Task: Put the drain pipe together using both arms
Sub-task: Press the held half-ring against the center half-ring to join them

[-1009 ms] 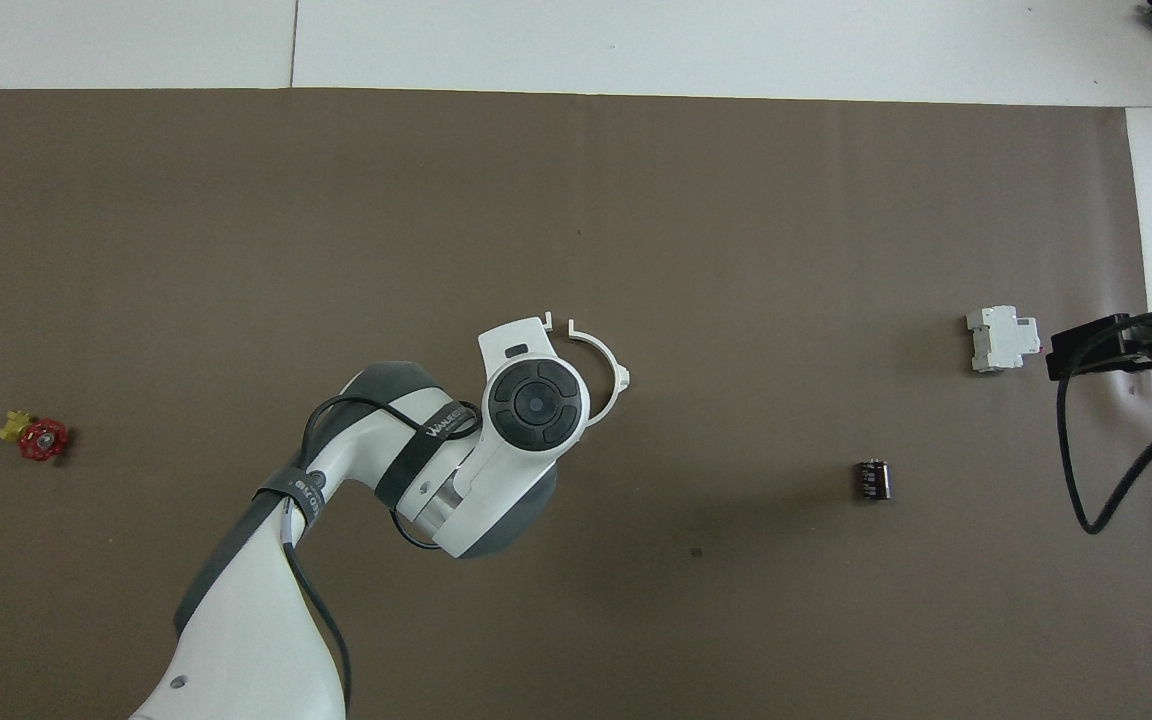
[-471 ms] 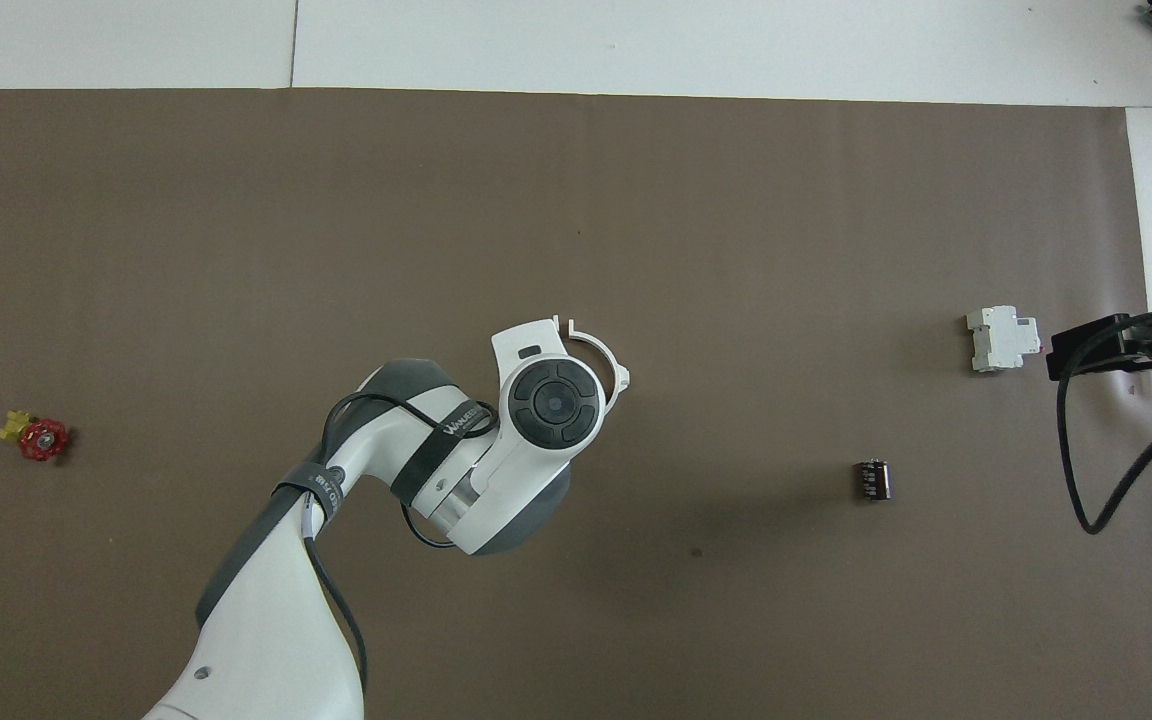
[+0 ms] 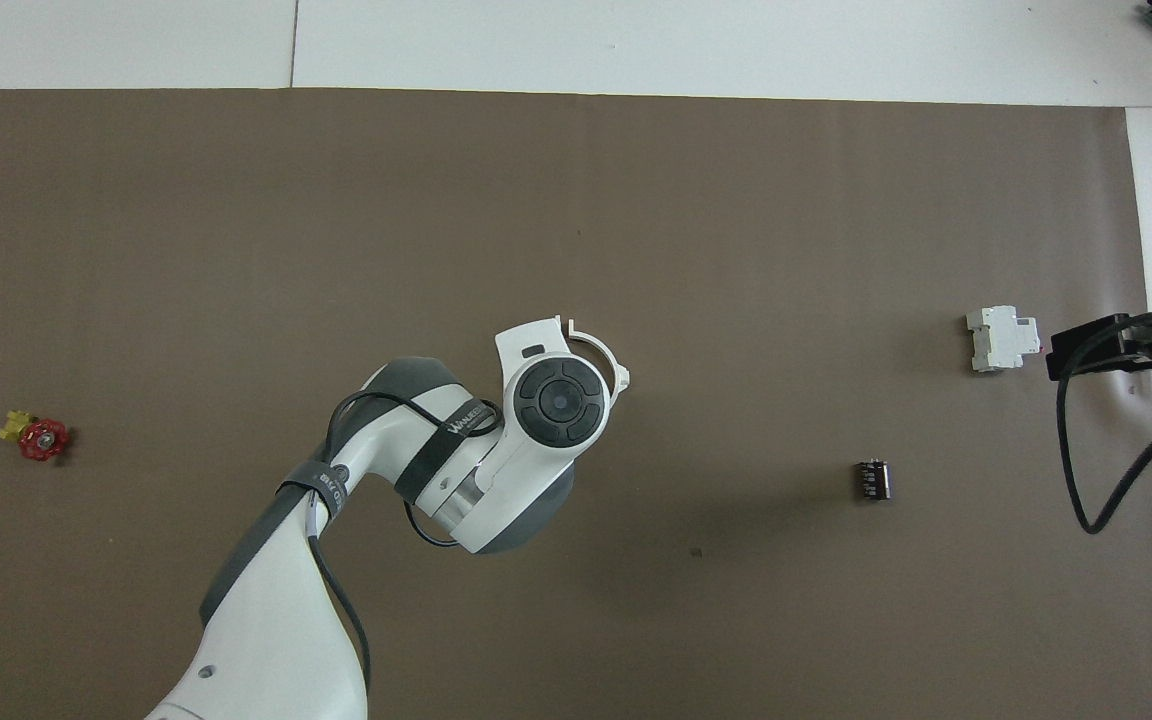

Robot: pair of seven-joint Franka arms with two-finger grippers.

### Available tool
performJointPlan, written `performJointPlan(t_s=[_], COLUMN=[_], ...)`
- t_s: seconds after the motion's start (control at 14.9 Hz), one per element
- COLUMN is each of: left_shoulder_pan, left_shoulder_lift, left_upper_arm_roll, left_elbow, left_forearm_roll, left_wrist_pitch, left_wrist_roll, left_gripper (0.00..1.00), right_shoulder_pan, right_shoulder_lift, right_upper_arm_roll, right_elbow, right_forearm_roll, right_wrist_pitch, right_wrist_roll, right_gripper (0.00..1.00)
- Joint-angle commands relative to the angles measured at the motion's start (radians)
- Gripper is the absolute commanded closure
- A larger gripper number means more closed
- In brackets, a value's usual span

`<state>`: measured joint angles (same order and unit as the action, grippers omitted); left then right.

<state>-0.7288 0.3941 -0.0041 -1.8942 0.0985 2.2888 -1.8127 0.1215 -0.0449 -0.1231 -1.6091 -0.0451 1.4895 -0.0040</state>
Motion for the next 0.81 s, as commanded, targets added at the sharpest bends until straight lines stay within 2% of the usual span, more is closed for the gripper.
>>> performJointPlan(t_s=[0.0, 0.74], left_shoulder_pan=[-0.031, -0.029], left_shoulder_lift=[0.040, 0.042], left_upper_arm_roll=[0.012, 0.010], left_elbow=[0.018, 0.012], left_forearm_roll=[0.018, 0.044], left_wrist_pitch=[-0.003, 0.001], left_wrist_roll=[-0.025, 0.016], left_gripper=[1.00, 1.00], right_shoulder_pan=[-0.020, -0.020], right_shoulder_lift=[-0.015, -0.015], right_upper_arm_roll=[0.010, 0.010], right_elbow=[-0.008, -0.008], right_forearm_roll=[0.022, 0.022], right_wrist_pitch=[-0.008, -0.008], right_wrist_roll=[-0.030, -0.030], right_gripper=[0.00, 0.00])
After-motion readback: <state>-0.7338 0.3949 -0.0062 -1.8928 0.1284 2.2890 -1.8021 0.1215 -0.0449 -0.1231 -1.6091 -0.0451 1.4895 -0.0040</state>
